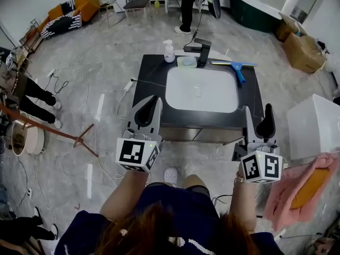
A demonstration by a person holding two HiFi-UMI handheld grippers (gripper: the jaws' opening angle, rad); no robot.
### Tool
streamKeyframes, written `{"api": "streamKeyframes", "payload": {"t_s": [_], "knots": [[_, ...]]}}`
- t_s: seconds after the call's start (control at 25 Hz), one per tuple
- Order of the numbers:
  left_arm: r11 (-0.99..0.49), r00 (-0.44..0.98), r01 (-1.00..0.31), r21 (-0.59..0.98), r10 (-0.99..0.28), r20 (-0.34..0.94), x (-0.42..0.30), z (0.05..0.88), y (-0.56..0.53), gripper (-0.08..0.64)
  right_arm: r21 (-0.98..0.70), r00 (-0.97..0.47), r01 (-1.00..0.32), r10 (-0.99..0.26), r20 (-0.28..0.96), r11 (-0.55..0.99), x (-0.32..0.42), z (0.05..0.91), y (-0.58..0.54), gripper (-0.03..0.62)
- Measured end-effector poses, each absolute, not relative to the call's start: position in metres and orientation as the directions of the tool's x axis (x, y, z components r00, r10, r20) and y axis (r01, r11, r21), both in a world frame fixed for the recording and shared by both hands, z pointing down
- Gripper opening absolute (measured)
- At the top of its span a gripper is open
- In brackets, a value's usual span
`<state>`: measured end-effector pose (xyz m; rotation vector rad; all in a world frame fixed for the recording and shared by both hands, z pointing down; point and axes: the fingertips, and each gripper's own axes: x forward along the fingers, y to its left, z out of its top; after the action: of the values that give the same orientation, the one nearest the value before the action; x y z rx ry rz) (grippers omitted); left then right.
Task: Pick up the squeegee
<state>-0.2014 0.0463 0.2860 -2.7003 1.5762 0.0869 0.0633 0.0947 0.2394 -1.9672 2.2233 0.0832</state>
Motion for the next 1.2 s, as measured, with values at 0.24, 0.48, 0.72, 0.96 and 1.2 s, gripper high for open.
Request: {"api": "streamKeyframes", "payload": {"t_s": [0.24,0.48,0.72,0.96,1.2], "knots": [[-0.49,0.489,-0.871,0.045,-0.872,-0.033,-0.199,0.305,-0.014,0.028,-0.069,-0.096,-0.992,-0.985,-0.143,0.107,0.076,0.249,0.034,0.331],[-0.437,0.436,-0.898,0.046,-0.899,-0.028,-0.191,0.312,-0.093,0.028,-0.078,-0.143,-0.985,-0.978,-0.15,0.156,0.093,0.256,-0.065,0.33],[-0.377,0.375,-0.926,0.037,-0.926,-0.045,-0.155,0.302,-0.197,0.028,-0.059,-0.216,-0.972,-0.962,-0.169,0.229,0.131,0.24,-0.194,0.331],[-0.338,0.336,-0.94,0.041,-0.941,-0.041,-0.112,0.304,-0.286,0.028,-0.061,-0.261,-0.959,-0.95,-0.172,0.275,0.174,0.24,-0.294,0.331],[-0.34,0.34,-0.94,0.041,-0.94,-0.016,-0.065,0.312,-0.356,0.028,-0.083,-0.273,-0.955,-0.954,-0.124,0.284,0.211,0.258,-0.369,0.331]]}}
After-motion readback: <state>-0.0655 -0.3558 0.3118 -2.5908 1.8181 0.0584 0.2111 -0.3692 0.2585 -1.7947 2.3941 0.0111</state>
